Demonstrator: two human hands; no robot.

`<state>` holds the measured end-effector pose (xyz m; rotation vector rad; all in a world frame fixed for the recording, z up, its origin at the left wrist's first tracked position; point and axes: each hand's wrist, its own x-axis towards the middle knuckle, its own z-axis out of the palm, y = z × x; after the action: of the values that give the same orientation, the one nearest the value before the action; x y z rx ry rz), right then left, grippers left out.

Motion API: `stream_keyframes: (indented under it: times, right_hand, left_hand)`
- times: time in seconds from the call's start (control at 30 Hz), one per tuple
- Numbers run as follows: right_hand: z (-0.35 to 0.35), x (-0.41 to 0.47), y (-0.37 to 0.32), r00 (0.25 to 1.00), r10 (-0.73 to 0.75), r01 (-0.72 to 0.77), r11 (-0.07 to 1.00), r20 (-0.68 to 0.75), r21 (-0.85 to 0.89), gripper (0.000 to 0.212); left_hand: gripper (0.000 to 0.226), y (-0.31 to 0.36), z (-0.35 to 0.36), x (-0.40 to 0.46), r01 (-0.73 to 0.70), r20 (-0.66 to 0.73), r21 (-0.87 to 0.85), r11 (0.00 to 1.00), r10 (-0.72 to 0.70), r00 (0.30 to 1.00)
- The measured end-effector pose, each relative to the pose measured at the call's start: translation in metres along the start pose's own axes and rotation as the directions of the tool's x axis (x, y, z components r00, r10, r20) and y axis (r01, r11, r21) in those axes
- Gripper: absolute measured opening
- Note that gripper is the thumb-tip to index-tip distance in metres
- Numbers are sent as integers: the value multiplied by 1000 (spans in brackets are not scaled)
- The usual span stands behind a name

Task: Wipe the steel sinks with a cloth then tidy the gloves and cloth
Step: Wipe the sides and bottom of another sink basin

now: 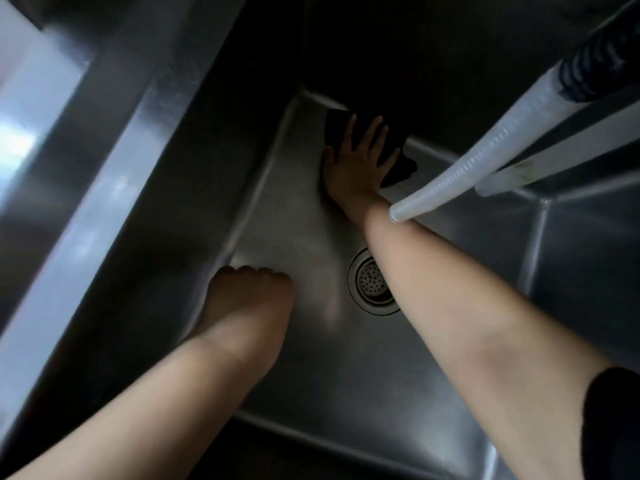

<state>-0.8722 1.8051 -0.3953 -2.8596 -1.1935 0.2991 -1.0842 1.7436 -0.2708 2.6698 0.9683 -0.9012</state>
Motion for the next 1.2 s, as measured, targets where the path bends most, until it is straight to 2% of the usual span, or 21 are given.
stream_keyframes:
  times: [0.1, 0.27, 0.37, 0.5, 0.53, 0.6, 0.7, 0.77, 0.83, 0.9, 1.07, 1.13, 1.2]
  right_hand:
    - [2, 7, -20, 983, -174, 174, 985, 62, -1, 63]
    - [3, -1, -23, 944, -323, 326, 945, 71, -36, 61]
    - [4, -36, -14, 877, -475, 480, 873, 70, -86, 60]
    - [10, -96, 22, 745, -653, 665, 742, 133, -84, 55]
    - [9, -102, 36, 746, -647, 663, 744, 155, -85, 54]
    - [3, -104, 65, 814, -557, 575, 812, 164, -95, 56]
    - [-8, -106, 113, 945, -301, 316, 941, 126, -122, 57]
    - [-14, -121, 147, 984, -148, 160, 980, 103, -121, 59]
    - [-17, -148, 172, 989, -49, 65, 991, 137, -117, 60]
    - [-16, -179, 183, 985, -3, 25, 992, 172, -127, 61]
    - [-13, -232, 163, 987, 31, -15, 994, 157, -107, 60]
    - [-10, -236, 151, 991, 2, 12, 995, 134, -99, 60]
    - [-12, -231, 141, 994, -17, 28, 995, 108, -93, 58]
  left_hand:
    - [27, 1, 1, 2, -3, -3, -6, 1000, 3, 1000]
    - [25, 1, 3, 1, -5, -9, -1, 1000, 5, 1000]
    - [24, -1, 4, 0, -15, -46, 13, 1000, 16, 999]
    - [31, -3, 7, 1, -49, -43, -8, 999, 49, 998]
    - [33, -3, 7, 1, -56, -35, -17, 998, 55, 998]
    - [33, -2, 8, 1, -65, -27, -36, 997, 65, 998]
    - [32, -2, 13, 2, -83, -42, -48, 995, 81, 996]
    - [33, 0, 16, 0, -121, -96, -45, 992, 116, 989]
    - [35, 6, 16, -4, -168, -184, -66, 984, 154, 971]
    - [33, 14, 16, -8, -245, -244, -53, 968, 225, 943]
    - [30, 38, 19, -13, -462, -260, 160, 872, 489, 833]
    - [41, 48, 29, 1, -513, -206, 183, 838, 543, 814]
    - [61, 56, 34, 19, -498, -124, 188, 846, 524, 843]
